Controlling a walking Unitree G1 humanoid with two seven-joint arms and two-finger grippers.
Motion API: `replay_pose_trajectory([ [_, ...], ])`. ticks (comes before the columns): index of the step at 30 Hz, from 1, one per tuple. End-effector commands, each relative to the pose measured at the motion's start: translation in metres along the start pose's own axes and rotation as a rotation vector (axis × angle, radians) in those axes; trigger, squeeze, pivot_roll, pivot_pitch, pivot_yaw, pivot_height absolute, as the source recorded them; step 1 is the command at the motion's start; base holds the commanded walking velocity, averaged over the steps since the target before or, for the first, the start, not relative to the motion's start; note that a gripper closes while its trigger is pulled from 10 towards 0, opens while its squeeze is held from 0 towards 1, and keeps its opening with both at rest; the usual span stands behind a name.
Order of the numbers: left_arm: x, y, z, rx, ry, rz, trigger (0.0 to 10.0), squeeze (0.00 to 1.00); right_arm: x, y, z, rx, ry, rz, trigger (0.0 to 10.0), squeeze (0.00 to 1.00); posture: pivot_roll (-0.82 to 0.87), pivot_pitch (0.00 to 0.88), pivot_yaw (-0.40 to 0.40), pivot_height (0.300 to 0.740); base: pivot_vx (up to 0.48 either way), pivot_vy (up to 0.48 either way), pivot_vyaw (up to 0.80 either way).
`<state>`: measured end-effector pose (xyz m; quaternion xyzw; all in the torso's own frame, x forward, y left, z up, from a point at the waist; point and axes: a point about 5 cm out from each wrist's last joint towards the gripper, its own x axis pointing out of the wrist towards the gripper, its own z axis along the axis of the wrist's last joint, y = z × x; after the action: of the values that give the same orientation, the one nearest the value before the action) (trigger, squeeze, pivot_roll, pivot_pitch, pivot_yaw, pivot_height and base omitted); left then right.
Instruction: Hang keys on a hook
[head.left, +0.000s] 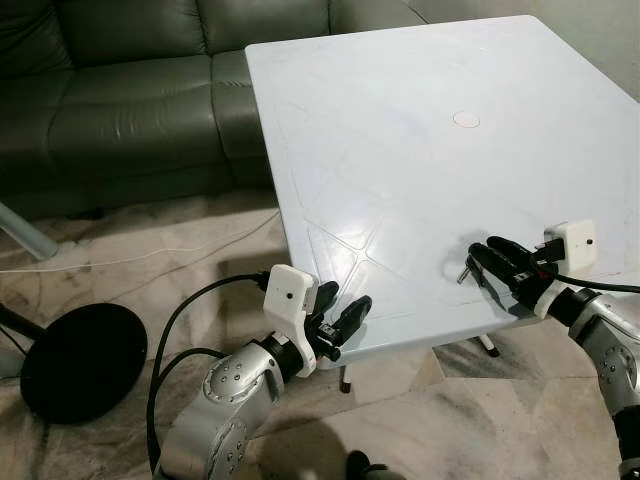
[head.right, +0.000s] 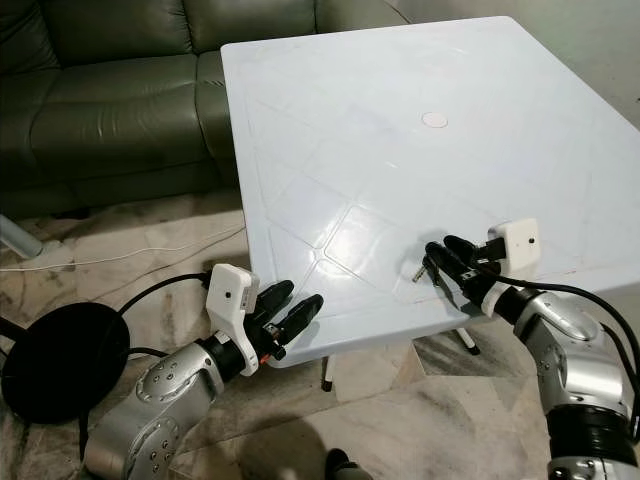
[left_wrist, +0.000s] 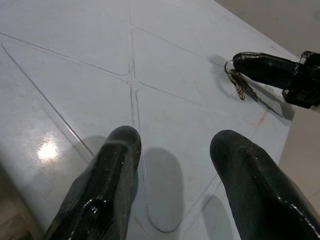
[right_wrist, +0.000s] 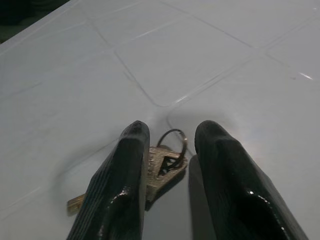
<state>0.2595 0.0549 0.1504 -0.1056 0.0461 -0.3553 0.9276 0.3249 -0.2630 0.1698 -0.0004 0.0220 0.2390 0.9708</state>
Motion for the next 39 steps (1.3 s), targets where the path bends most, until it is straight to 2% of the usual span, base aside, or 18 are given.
replay_pose_trajectory([
  [1,-0.002,-0.0019,0.0009,-0.009,-0.004,0.002,10.0,0.0,-0.0028,0.0003,-0.0042,0.003,0.026,0.009,10.0,0.0,0.04,0.26,0.007,0.74,0.0,0.0,0.0],
  [9,-0.0018,-0.0017,0.0013,-0.013,-0.006,0.003,10.0,0.0,-0.0028,0.0022,-0.0049,-0.005,0.034,0.029,10.0,0.0,0.04,0.259,0.007,0.74,0.0,0.0,0.0],
  [10,-0.0018,-0.0016,0.0012,-0.014,-0.006,0.003,10.0,0.0,-0.0026,0.0026,-0.0043,-0.004,0.027,0.03,9.5,0.0,0.04,0.259,0.007,0.74,0.0,0.0,0.0],
  [11,-0.0018,-0.0017,0.0012,-0.014,-0.006,0.003,10.0,0.0,-0.0025,0.0027,-0.0041,-0.003,0.024,0.031,9.5,0.0,0.04,0.259,0.007,0.74,0.0,0.0,0.0],
  [12,-0.0018,-0.0017,0.0012,-0.014,-0.006,0.003,10.0,0.0,-0.0024,0.0028,-0.004,-0.003,0.023,0.031,7.8,0.0,0.04,0.259,0.007,0.74,0.0,0.0,0.0],
  [13,-0.0016,-0.0016,0.0013,-0.014,-0.006,0.003,10.0,0.0,-0.0023,0.0027,-0.0039,-0.002,0.023,0.031,4.7,0.0,0.04,0.258,0.007,0.74,0.0,0.0,0.0],
  [14,-0.0015,-0.0015,0.0015,-0.014,-0.006,0.003,10.0,0.0,-0.0023,0.0026,-0.0033,0.002,0.017,0.032,0.0,0.0,0.04,0.258,0.007,0.74,0.0,0.0,0.0],
  [39,-0.0001,0.0,0.0021,-0.015,-0.011,0.015,10.0,0.0,-0.002,-0.0023,0.0029,0.014,-0.027,0.01,0.0,0.0,0.04,0.254,0.006,0.74,0.0,0.0,0.0],
])
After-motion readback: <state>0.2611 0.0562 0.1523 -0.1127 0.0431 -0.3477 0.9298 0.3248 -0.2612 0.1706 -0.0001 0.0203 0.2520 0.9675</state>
